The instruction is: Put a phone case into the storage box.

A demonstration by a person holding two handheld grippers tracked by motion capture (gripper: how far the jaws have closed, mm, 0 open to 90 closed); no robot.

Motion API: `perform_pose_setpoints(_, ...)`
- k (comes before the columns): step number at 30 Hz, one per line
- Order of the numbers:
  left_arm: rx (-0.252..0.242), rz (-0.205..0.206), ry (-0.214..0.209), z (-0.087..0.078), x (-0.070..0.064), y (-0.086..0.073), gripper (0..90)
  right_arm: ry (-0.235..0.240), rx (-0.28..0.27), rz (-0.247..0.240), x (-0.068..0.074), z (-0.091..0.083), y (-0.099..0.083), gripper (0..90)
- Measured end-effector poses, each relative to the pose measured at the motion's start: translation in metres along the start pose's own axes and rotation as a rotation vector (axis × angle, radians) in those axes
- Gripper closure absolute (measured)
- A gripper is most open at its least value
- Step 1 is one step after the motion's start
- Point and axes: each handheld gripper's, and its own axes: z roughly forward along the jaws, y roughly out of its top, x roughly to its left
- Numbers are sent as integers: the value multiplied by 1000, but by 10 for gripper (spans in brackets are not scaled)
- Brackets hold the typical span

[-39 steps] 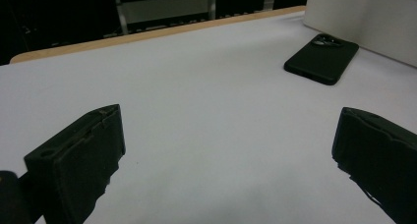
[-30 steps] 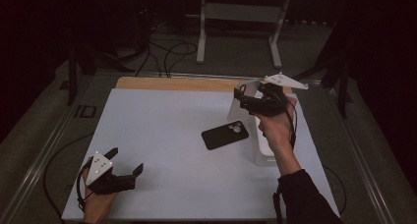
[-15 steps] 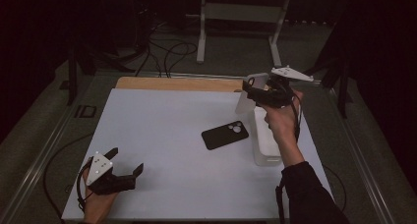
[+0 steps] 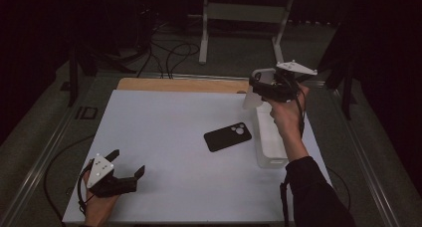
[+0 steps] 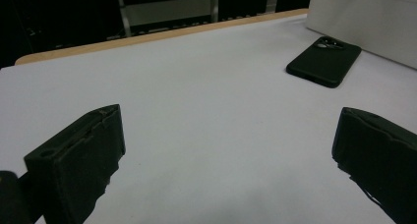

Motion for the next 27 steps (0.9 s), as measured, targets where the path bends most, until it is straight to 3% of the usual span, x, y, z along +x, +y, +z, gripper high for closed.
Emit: perform_pose_setpoints(27, 1, 0, 2, 0, 0, 0, 0, -141, 47, 35, -37, 29, -5, 170)
